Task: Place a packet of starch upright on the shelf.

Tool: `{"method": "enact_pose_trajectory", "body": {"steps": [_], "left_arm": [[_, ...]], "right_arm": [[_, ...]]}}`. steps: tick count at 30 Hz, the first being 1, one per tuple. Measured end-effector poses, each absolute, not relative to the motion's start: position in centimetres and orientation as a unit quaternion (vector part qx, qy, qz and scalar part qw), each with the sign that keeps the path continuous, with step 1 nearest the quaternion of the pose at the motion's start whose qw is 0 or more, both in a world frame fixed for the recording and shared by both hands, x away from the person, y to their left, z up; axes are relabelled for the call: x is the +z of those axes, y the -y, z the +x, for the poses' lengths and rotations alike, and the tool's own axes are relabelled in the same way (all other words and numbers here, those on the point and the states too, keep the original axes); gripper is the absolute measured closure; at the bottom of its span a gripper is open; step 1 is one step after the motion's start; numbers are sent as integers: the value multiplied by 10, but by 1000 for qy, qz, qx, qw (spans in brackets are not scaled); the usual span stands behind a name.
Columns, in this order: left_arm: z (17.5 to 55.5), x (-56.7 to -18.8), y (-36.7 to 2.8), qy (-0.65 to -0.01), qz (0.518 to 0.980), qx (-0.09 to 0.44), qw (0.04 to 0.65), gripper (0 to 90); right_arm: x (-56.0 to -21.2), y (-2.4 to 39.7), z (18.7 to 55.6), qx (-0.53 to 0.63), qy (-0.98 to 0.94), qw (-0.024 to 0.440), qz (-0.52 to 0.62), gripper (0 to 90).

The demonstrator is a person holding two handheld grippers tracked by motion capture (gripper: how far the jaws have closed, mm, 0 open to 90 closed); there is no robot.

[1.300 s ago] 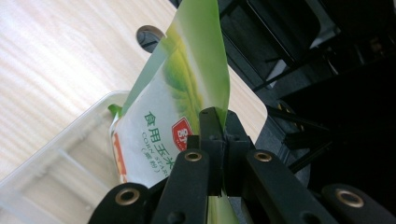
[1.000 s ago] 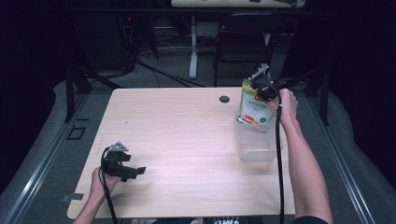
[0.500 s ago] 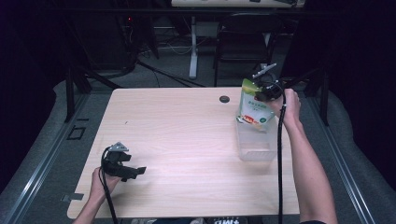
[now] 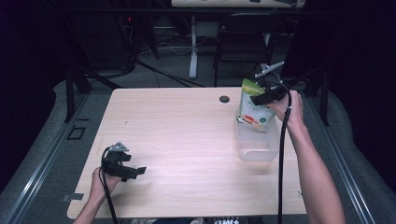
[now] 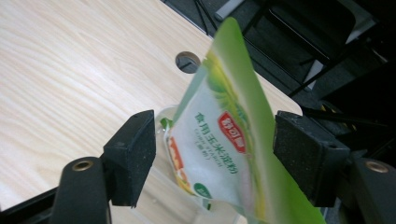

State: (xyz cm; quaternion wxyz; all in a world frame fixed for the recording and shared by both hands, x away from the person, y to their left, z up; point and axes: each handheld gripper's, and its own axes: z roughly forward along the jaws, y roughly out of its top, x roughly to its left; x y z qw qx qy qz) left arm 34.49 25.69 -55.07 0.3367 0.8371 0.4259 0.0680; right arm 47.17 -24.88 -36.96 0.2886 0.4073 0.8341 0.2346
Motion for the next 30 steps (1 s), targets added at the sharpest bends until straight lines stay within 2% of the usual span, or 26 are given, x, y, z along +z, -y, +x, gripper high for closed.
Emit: {"method": "enact_pose_trajectory", "body": {"steps": [6,13,30], "left_arm": [[345,-550,-257,-426,837,69,336,97],[345,-551,-256,-425,838,68,335,97],[345,-551,-256,-423,839,69,334,97]], "right_arm": [[-360,237,449,250,-839,282,391,208],[-357,226,427,262,-849,271,370,157],[-363,201,363,290,-865,253,323,120]]}}
